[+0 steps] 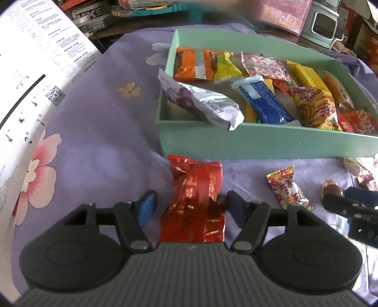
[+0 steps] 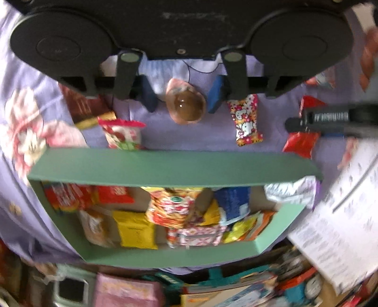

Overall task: Organize snacks
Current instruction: 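Grasp the red foil bag with the left tool while the right tool grasps the brown chocolate ball, then carry the red foil bag and chocolate ball into the tray and open both tools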

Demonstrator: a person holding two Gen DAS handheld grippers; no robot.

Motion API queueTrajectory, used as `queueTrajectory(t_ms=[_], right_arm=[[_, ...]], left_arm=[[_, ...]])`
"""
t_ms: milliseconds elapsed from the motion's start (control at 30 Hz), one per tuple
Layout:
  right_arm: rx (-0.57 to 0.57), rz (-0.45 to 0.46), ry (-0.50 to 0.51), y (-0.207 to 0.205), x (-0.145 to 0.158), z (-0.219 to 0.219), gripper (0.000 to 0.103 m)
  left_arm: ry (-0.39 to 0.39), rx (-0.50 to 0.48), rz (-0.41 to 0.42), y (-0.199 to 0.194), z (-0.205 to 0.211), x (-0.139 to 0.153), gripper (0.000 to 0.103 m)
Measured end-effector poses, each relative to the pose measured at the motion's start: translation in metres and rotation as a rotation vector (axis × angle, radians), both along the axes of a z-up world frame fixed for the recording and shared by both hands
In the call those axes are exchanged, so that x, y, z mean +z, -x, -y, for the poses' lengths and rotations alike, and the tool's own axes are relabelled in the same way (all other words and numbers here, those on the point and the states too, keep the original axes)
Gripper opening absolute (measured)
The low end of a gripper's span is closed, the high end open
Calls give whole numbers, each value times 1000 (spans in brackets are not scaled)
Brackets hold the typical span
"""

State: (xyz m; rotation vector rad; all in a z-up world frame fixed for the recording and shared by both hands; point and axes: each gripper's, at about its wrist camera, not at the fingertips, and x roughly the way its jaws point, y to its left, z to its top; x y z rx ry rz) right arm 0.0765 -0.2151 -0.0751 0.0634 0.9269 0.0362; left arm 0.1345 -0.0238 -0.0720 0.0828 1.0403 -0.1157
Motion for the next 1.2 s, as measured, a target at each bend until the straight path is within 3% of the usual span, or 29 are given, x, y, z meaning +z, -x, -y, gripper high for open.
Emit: queueTrajectory(t_ms=[133, 200, 300, 567, 833, 1067, 1200], right_arm=[[40, 19, 60, 4, 0, -9, 32], [24, 13, 31, 4, 1, -6, 32], [-9, -1, -42, 6, 4, 4, 31], [-57, 11, -135, 17, 18, 24, 31], [-48, 88, -193, 16, 57, 23, 31], [-22, 167, -198, -16, 97, 18, 32], [-21, 177, -204, -43, 110, 17, 32]], left_arm=[[2, -11, 9, -5, 5, -1, 65], [5, -31, 19, -3, 7, 1, 46], [-5, -44, 24, 2, 10, 4, 42], [50, -60, 15, 21, 1, 16, 41], [115, -99, 112, 37, -6, 67, 41], [139, -80, 222, -1, -8, 108, 41], [161, -80, 221, -34, -5, 116, 41]])
